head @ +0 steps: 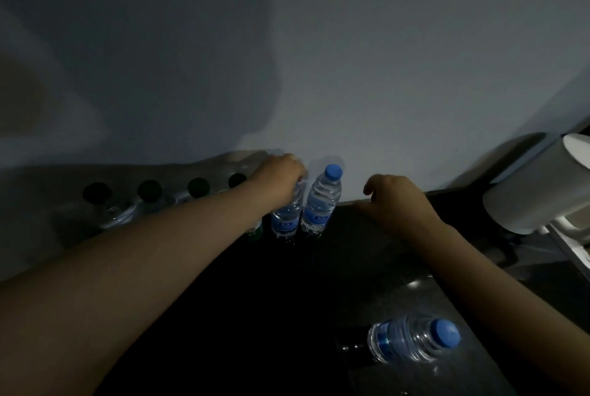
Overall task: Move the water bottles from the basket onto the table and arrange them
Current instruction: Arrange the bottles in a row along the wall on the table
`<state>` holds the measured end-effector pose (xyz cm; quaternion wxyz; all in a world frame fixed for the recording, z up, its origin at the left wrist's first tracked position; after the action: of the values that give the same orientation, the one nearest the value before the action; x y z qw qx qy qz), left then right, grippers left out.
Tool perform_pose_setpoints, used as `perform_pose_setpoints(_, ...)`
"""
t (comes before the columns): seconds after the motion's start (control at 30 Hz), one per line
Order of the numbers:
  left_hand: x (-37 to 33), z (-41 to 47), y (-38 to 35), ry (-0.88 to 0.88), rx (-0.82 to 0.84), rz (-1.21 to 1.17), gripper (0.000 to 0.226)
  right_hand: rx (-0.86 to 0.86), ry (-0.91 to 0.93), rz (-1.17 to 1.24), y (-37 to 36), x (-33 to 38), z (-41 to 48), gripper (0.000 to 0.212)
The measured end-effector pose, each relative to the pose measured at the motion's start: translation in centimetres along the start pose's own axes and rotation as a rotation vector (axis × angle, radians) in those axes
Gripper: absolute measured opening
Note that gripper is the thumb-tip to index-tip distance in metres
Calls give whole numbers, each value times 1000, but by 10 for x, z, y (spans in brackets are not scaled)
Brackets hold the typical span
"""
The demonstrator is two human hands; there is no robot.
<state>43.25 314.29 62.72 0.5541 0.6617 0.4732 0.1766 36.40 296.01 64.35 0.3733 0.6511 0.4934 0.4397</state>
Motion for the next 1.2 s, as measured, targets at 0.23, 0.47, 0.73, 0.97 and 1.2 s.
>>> perform_pose_setpoints(0.23,-19,-18,8,-30,-33,156,19,11,33,31,-4,-12,-75,27)
perform_pose_setpoints(0.47,-48,-83,-3,-165,-64,74,19,-25,67,147,-21,-13,-146,28)
perform_pose_setpoints(0.73,-83,-180,-59,-220,73,-43,35,-99,62,235,-49,-17,-227,21)
perform_pose_setpoints(0.97,-97,-250,-104,-214,157,-153,34,-37,-33,362,-86,-32,-278,18)
perform_pose_setpoints(1.2,-94,-293,-129,-174,208,-201,30,-5,-46,422,-113,-32,-303,21)
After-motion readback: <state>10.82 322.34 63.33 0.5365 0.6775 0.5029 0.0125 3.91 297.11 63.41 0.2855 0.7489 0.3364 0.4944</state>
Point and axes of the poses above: each hand's wrist, its own z-axis towards the middle knuckle, its own y-axis out of the back of the hand, x = y × z, the point moved 2 cm from there along z, towards the middle knuckle, and after that the axes turned 14 degrees about x, right-handed, at the moved point
